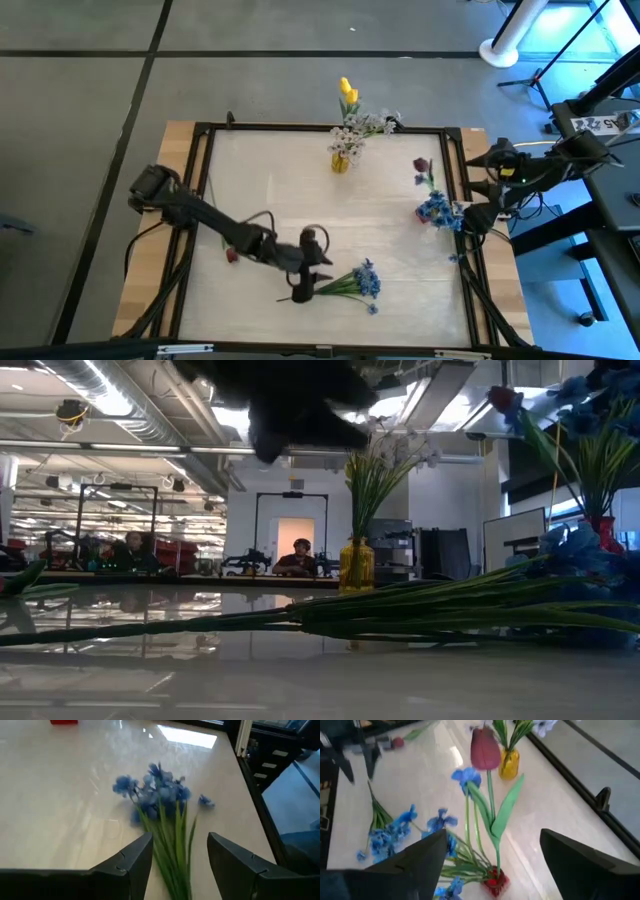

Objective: Sort flowers into vase by color
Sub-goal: Put the blue flowers into the red vase

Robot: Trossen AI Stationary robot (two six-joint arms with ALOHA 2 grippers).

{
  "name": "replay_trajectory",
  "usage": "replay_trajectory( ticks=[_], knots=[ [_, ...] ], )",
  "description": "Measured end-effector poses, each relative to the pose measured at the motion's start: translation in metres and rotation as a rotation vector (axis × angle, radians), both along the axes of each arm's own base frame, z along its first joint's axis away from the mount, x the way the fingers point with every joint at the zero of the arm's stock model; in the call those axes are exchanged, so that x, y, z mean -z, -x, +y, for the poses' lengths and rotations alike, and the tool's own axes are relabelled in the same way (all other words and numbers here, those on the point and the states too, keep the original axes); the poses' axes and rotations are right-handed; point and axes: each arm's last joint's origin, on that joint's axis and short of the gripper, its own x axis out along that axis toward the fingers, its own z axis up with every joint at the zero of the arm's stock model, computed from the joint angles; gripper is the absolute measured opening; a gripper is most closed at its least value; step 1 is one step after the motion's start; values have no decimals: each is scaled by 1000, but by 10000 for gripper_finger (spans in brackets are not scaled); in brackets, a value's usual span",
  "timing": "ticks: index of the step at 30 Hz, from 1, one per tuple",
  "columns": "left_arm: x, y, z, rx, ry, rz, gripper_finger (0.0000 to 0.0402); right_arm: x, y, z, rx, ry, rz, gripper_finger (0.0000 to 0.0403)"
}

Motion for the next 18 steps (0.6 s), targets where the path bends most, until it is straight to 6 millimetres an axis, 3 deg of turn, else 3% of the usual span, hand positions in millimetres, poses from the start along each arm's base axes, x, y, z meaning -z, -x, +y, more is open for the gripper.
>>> replay_trajectory(
  ticks=[5, 13, 18],
  knots=[
    [33, -3, -15, -37, 25, 35, 182, 0, 0, 0, -3, 28, -1, 319],
    [80, -29, -32, -20, -16, 129, 183, 0, -1, 0, 11, 22, -7, 315],
    [82, -38, -31, -84, -9, 216, 174, -1, -2, 1, 15, 14, -12, 315]
  ],
)
